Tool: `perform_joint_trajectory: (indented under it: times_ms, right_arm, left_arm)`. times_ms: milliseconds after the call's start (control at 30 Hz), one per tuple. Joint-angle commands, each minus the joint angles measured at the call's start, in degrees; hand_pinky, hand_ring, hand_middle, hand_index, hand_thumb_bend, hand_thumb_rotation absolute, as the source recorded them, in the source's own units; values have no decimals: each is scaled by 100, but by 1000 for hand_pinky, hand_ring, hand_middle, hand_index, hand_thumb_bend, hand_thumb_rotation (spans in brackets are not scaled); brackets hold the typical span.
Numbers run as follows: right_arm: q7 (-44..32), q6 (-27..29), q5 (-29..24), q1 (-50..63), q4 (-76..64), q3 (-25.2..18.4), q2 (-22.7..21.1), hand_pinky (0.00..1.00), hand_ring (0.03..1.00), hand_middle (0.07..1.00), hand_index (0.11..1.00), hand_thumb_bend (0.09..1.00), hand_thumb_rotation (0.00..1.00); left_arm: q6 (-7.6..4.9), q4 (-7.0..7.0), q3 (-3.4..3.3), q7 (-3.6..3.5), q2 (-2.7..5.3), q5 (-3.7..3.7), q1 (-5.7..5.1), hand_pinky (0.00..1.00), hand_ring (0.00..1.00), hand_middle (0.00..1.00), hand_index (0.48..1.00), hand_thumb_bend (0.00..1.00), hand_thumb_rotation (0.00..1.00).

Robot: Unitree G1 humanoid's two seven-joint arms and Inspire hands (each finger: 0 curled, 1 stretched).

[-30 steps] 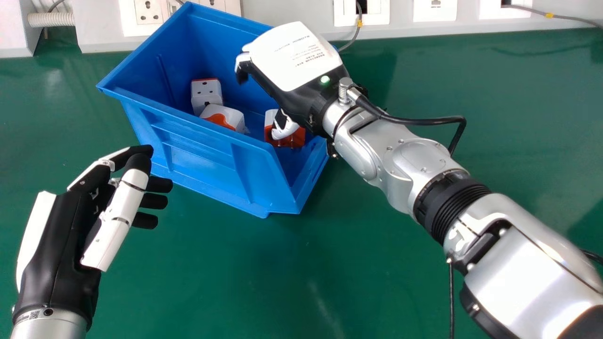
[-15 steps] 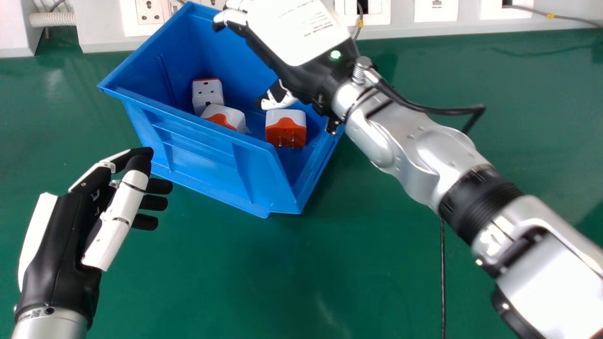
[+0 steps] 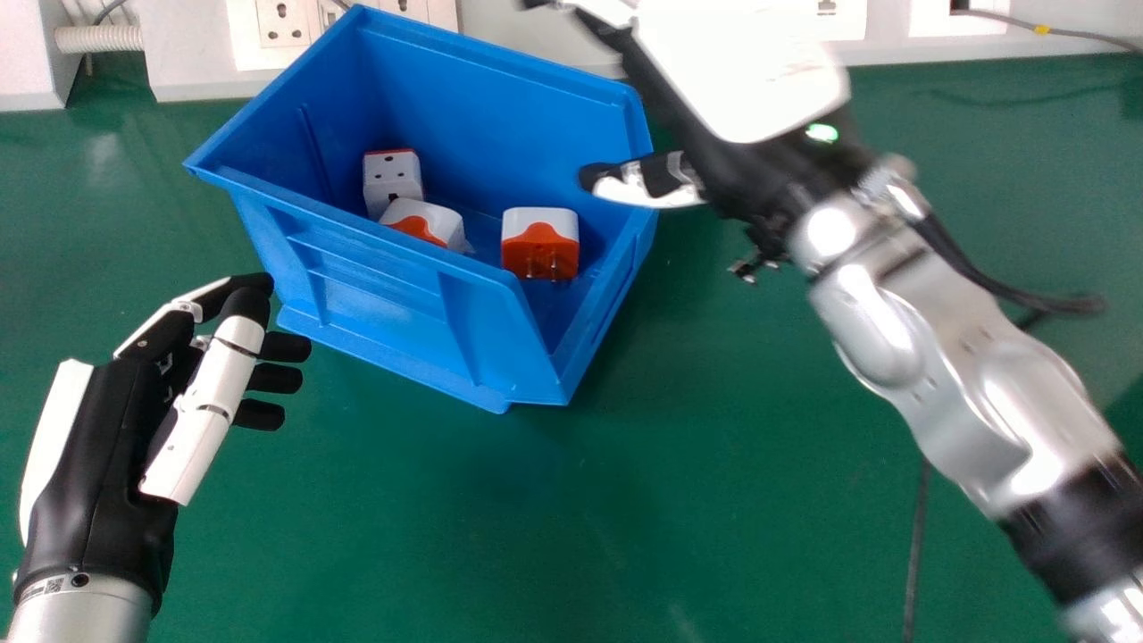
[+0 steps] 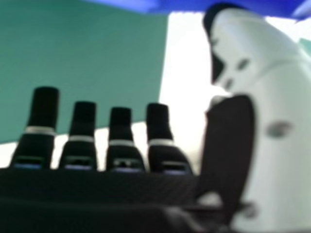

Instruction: Pick all objects and put in blue box

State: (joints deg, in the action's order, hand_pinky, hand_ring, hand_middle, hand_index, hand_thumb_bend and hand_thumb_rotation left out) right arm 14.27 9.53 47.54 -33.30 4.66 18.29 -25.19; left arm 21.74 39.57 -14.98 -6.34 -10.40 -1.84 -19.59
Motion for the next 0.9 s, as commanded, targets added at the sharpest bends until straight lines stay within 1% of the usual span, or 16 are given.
perform_joint_trajectory:
  times_ms: [0,200,300,333,367,400,433,500,533,567,600,667,700,800,833,867]
  right_arm:
    - [171,60,-106,425,-578,-428,-208,681,838,869,795,537,0]
    - [237,258,-463,1693,-1310,-1124,-259,709,861,895,821,478,99]
    - [-232,193,-1464,2617,-1806,-1472,-17,720,874,910,842,431,195]
    - [-373,114,-1735,2852,-1963,-1544,85,720,874,910,842,431,195]
    - [-500,-10,-1968,3070,-2133,-1602,209,729,892,928,865,403,278]
    - [-598,-108,-2113,3216,-2263,-1641,302,729,892,928,865,403,278]
    - [-687,-261,-2309,3408,-2417,-1685,446,743,911,943,887,378,367]
    - [-825,-486,-2537,3631,-2630,-1743,645,743,911,943,887,378,367]
    - [-897,-602,-2645,3729,-2731,-1768,734,758,928,954,906,359,453]
    - [-982,-739,-2771,3833,-2840,-1797,822,758,928,954,906,359,453]
    - [-1064,-877,-2904,3941,-2949,-1825,909,779,942,964,925,346,544]
    - [-1332,-1190,-3432,4189,-3124,-1908,1083,779,942,964,925,346,544]
    - [-1431,-1295,-3601,4264,-3181,-1932,1136,802,954,971,940,339,636]
    - [-1802,-1609,-4174,4443,-3306,-2061,1199,829,963,977,952,340,709]
    - [-1923,-1713,-4412,4497,-3337,-2124,1226,856,971,982,962,347,767]
    - [-2002,-1784,-4564,4533,-3364,-2167,1247,856,971,982,962,347,767]
  left_arm:
    - [-116,73,-50,-12,-69,7,17,566,624,640,779,464,803]
    - [-122,86,-89,-17,-82,24,1,564,625,642,776,453,803]
    - [-175,19,-165,-32,-97,78,-6,564,625,643,776,449,802]
    - [-189,-2,-188,-35,-98,99,-4,564,625,643,776,449,802]
    - [-196,-7,-210,-38,-94,121,-6,564,626,643,776,447,802]
    - [-204,-12,-232,-43,-94,141,-10,564,626,643,776,447,802]
    - [-207,-4,-249,-41,-85,158,-10,564,628,643,776,446,802]
    - [-216,5,-272,-35,-77,184,-14,564,628,643,776,446,802]
    - [-225,5,-284,-31,-75,199,-16,565,631,646,776,445,801]
    - [-242,6,-293,-25,-71,212,-23,565,631,646,776,445,801]
    - [-256,14,-303,-18,-65,223,-30,567,635,648,776,443,800]
    - [-295,31,-329,0,-35,246,-50,567,635,648,776,443,800]
    - [-314,33,-348,0,-27,260,-63,569,639,652,777,441,796]
    - [-428,-7,-421,1,18,316,-117,575,646,659,778,441,793]
    - [-745,-672,-305,96,45,212,154,582,654,668,778,441,790]
    - [-1002,-1183,-217,165,62,133,358,582,654,668,778,441,790]
